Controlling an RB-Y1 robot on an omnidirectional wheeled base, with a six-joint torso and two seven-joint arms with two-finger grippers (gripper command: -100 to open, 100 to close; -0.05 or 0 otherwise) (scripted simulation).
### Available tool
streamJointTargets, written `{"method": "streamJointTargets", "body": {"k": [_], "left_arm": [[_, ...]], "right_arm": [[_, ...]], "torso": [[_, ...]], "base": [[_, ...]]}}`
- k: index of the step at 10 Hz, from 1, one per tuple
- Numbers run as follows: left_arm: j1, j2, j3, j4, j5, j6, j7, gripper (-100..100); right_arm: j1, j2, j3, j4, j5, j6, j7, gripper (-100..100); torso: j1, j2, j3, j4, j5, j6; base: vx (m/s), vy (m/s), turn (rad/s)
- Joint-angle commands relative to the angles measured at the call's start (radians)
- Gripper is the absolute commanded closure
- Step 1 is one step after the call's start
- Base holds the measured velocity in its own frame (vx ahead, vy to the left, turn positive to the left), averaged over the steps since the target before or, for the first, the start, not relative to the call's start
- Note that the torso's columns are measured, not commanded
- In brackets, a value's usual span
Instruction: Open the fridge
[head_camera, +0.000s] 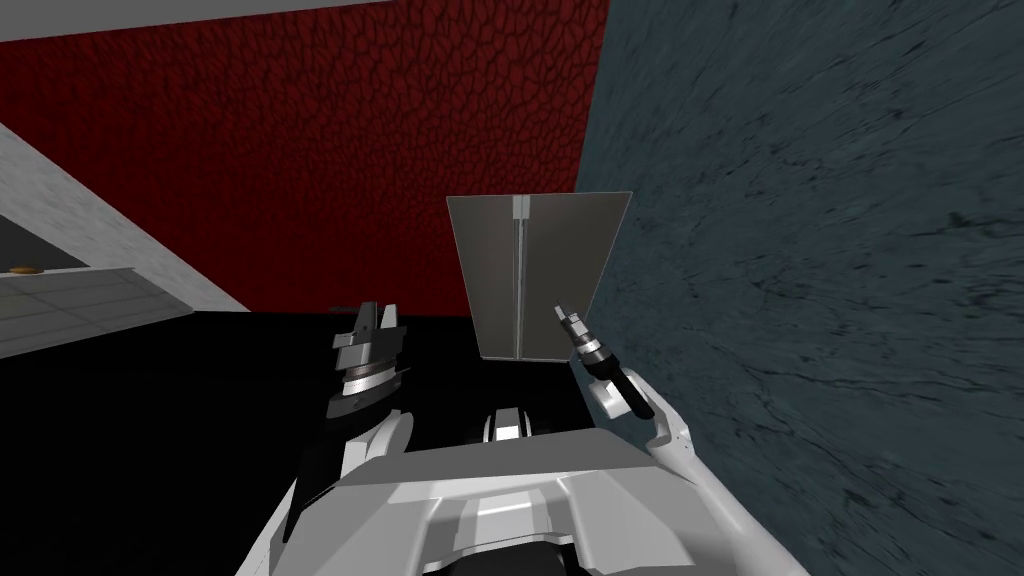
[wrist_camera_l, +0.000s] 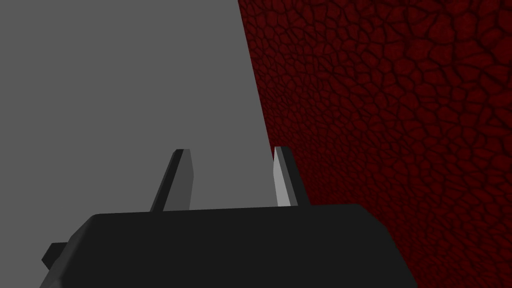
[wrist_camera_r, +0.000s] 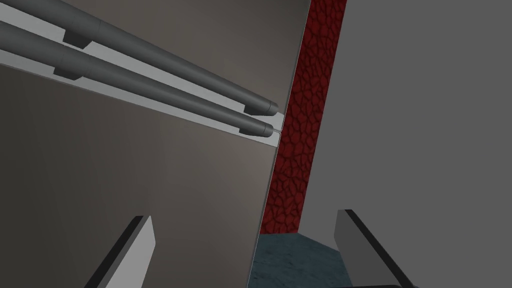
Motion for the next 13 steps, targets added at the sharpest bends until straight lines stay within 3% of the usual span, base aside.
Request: {"method": "streamJointTargets", "body": {"k": [1, 3, 6, 7, 8, 10, 13], "left_arm": [[0.000, 0.000, 0.000, 0.000, 0.000, 0.000, 0.000, 0], [0.000, 0.000, 0.000, 0.000, 0.000, 0.000, 0.000, 0], [0.000, 0.000, 0.000, 0.000, 0.000, 0.000, 0.000, 0], [0.000, 0.000, 0.000, 0.000, 0.000, 0.000, 0.000, 0], [0.000, 0.000, 0.000, 0.000, 0.000, 0.000, 0.000, 0], [0.000, 0.000, 0.000, 0.000, 0.000, 0.000, 0.000, 0], [0.000, 0.000, 0.000, 0.000, 0.000, 0.000, 0.000, 0]], "right_arm": [[-0.043, -0.081, 0.015, 0.036, 0.023, 0.004, -0.014, -100], [-0.043, -0.119, 0.015, 0.036, 0.023, 0.004, -0.014, -100], [-0.099, -0.219, 0.035, 0.080, 0.055, 0.009, -0.032, -100], [-0.099, -0.249, 0.035, 0.080, 0.055, 0.009, -0.032, -100], [-0.128, -0.279, 0.045, 0.103, 0.072, 0.012, -0.041, -100], [-0.128, -0.324, 0.045, 0.103, 0.072, 0.012, -0.041, -100], [-0.188, -0.422, 0.064, 0.147, 0.108, 0.016, -0.059, -100]], "torso": [[-0.001, 0.000, 0.000, 0.000, 0.000, 0.000], [0.000, -0.001, 0.000, 0.000, 0.000, 0.000], [0.000, -0.001, 0.000, 0.000, 0.000, 0.000], [0.003, -0.001, -0.001, 0.000, 0.001, 0.000], [0.000, -0.001, -0.001, 0.000, 0.000, 0.000], [-0.001, 0.000, 0.000, 0.000, 0.000, 0.000], [0.000, -0.001, 0.000, 0.000, 0.000, 0.000]], "base": [[0.038, 0.113, -0.059], [0.019, 0.073, -0.021], [0.021, 0.100, -0.066], [0.027, 0.108, -0.040], [0.037, 0.133, -0.079], [0.023, 0.083, -0.019], [0.032, 0.096, -0.064]]}}
